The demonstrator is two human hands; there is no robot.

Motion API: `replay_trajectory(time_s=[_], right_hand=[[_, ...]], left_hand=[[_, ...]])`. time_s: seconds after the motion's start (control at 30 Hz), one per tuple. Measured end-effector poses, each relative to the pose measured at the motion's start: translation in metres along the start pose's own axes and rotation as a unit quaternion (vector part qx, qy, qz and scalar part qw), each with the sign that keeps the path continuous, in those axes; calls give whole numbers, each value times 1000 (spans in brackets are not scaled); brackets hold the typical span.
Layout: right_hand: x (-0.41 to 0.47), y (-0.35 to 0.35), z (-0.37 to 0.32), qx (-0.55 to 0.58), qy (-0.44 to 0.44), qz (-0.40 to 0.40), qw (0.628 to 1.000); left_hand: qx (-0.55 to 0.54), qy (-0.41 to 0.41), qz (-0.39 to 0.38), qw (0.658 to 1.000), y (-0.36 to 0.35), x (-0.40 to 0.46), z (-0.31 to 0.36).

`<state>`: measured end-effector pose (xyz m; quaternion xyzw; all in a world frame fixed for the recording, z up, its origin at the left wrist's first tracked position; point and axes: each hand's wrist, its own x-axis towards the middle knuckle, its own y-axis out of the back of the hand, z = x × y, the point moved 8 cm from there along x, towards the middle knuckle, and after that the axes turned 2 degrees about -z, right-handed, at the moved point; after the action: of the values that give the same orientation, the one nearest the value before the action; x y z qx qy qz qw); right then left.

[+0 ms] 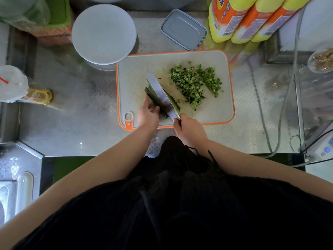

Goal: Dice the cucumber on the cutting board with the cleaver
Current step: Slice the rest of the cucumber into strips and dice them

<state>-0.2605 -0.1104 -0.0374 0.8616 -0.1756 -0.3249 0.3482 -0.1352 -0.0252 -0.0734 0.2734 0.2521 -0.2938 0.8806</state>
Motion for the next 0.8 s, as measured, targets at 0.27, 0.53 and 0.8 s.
replay_trajectory(time_s=[0.27, 0.53, 0.8], right_hand=[[3, -6, -4, -19, -3, -15, 1000], [5, -4, -5, -18, -10, 0, 1000], [5, -3, -10, -33, 1, 10, 999]], left_hand=[[-6, -2, -2, 1000, -1, 1, -2], [-15, 0, 5, 1000, -8, 6, -7], [-4, -7, 8, 1000, -8, 6, -6]])
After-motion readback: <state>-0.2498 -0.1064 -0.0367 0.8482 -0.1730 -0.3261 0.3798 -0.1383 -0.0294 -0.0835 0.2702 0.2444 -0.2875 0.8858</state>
